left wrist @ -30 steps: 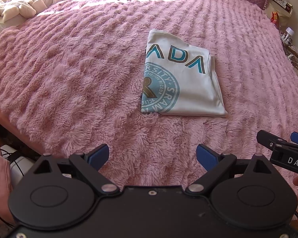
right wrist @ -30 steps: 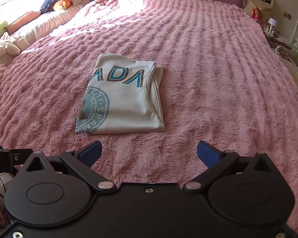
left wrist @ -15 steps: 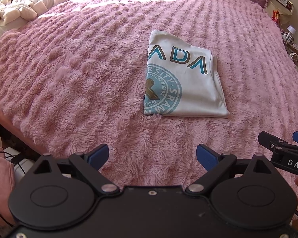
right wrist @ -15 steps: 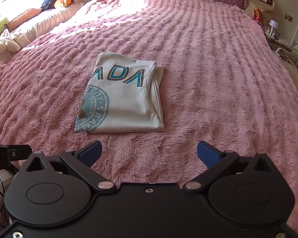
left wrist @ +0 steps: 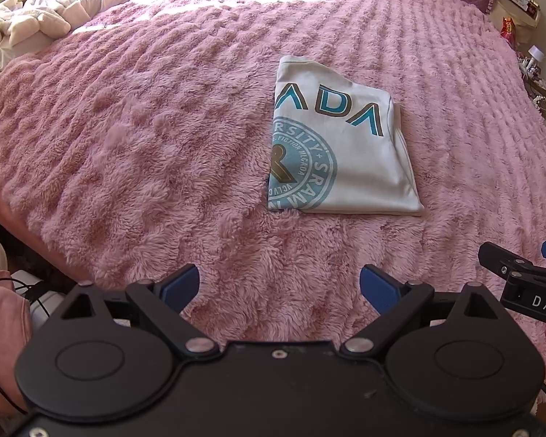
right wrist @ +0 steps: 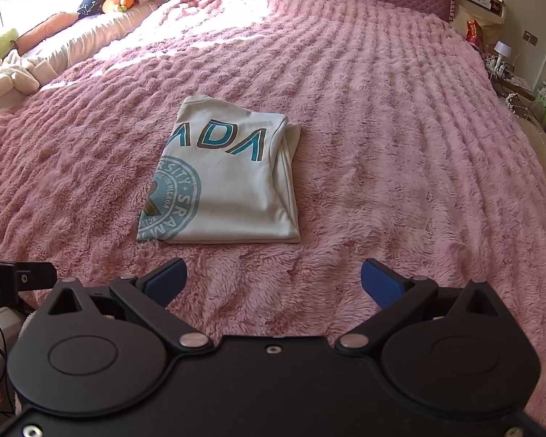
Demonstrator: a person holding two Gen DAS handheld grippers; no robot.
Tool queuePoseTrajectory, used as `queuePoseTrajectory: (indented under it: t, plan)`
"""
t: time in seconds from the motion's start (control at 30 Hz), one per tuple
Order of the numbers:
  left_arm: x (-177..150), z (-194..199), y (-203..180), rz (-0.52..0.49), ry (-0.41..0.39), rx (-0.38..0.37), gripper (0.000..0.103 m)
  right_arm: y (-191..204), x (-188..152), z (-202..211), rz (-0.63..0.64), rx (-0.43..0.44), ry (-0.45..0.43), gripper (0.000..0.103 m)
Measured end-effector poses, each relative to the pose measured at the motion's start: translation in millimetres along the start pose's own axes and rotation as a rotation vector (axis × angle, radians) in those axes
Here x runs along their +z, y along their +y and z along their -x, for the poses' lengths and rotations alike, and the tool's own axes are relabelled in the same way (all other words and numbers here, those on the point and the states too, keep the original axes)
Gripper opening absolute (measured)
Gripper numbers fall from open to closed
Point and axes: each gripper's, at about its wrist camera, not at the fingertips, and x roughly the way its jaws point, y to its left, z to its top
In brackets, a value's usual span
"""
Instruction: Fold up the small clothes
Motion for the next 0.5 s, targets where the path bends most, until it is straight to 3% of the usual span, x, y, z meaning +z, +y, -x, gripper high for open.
queuePoseTrajectory:
  t: [0.5]
  plan:
    - [0.6, 2.5, 0.2, 0.005, -0.003, 0.008, 0.097, 0.3, 1.3, 1.8, 0.004, -0.001, 0.0, 0.103]
